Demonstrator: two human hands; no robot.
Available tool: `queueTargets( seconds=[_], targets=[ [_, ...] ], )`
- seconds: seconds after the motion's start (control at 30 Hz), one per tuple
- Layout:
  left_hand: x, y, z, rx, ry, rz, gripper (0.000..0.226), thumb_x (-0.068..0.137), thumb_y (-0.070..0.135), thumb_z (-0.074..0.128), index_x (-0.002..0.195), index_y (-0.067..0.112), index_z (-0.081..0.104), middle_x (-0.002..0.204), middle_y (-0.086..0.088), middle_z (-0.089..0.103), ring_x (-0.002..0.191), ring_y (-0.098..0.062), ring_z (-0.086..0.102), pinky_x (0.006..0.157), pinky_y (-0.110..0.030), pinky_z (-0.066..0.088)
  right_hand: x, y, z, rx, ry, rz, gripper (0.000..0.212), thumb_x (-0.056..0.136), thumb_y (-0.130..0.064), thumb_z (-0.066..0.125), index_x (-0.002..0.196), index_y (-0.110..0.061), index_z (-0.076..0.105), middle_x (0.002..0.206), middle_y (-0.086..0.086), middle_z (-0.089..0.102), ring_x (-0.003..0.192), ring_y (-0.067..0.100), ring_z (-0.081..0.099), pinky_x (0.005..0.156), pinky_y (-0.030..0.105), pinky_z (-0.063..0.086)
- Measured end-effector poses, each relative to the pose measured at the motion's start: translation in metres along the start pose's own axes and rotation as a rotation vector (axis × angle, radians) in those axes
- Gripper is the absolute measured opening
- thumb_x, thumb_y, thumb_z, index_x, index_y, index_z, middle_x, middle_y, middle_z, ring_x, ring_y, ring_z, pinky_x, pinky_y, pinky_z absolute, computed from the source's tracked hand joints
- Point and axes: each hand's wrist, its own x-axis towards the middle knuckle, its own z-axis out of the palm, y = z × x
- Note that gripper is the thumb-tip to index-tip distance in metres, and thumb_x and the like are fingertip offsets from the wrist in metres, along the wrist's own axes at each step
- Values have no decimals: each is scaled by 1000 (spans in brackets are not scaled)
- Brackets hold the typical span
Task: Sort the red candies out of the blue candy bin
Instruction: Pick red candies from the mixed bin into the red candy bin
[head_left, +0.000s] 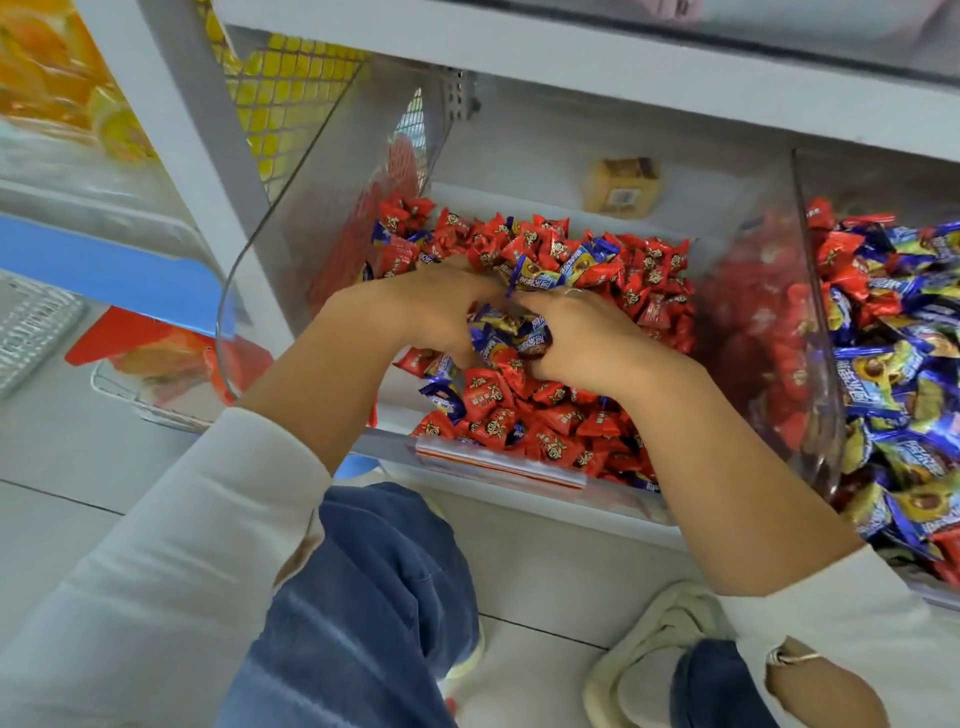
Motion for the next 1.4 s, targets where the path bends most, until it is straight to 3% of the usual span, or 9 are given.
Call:
queueTargets(
  seconds=[0.17,0.23,0.4,0.53,0.73,1.03,1.23,1.3,1.4],
  targets=[
    [-7,-4,3,83,-88,-77,106,60,28,88,146,29,27,139,-8,31,124,-29,40,98,-37,42,5,-8,-5,-95,-75,-34,82,78,-5,61,147,-33,25,134,6,44,111,26,46,70,28,41],
    [-7,-2,5,130,-87,-96,101,61,26,88,144,27,30,135,-9,33,116,-29,45,95,-40,46,10,-9,-5,-117,-114,-52,80,78,-6,62,145,-35,29,131,6,48,106,25,48,64,26,40],
    [-9,-9,2,8,59,-103,63,69,11,81,124,21,53,118,-10,47,95,-26,53,82,-37,50,10,-6,0,-117,34,-73,62,82,-11,62,137,-35,44,132,4,55,115,27,54,85,34,49],
    [-12,-4,1,-50,47,-90,71,68,16,81,129,27,47,117,-6,38,100,-25,50,82,-35,48,9,-5,1,-113,69,-82,51,85,-17,62,131,-35,50,126,3,58,113,28,55,87,37,49],
    [-12,5,7,117,-6,-125,74,68,6,78,132,18,44,110,-8,33,90,-27,48,68,-31,44,7,-14,5,-218,-8,-128,61,83,-14,62,137,-34,43,124,10,48,107,33,54,76,34,46],
    [-14,-4,-4,-192,296,-64,26,81,-2,65,102,12,71,109,-5,63,95,-17,58,76,-22,43,10,-8,1,234,134,-48,40,87,-26,65,125,-20,54,118,6,60,105,27,56,78,28,40],
    [-18,-2,-8,-356,318,-94,48,80,-15,40,114,11,63,110,-8,65,98,-16,59,76,-20,47,14,-7,-8,580,178,21,25,89,-11,56,109,-26,55,92,-1,58,66,14,52,57,25,39],
    [-17,-3,-10,-407,342,-109,51,78,-16,34,112,10,63,106,-8,66,94,-16,59,68,-16,45,13,-6,-10,676,187,40,29,84,-5,61,102,-27,54,91,-2,56,67,13,52,59,24,42],
    [-16,-2,-9,-376,307,-121,49,82,-13,34,112,11,63,111,-8,65,95,-15,58,60,-13,42,10,-3,-8,557,128,58,34,78,-10,73,104,-22,53,95,-1,54,70,14,52,60,25,42]
  ],
)
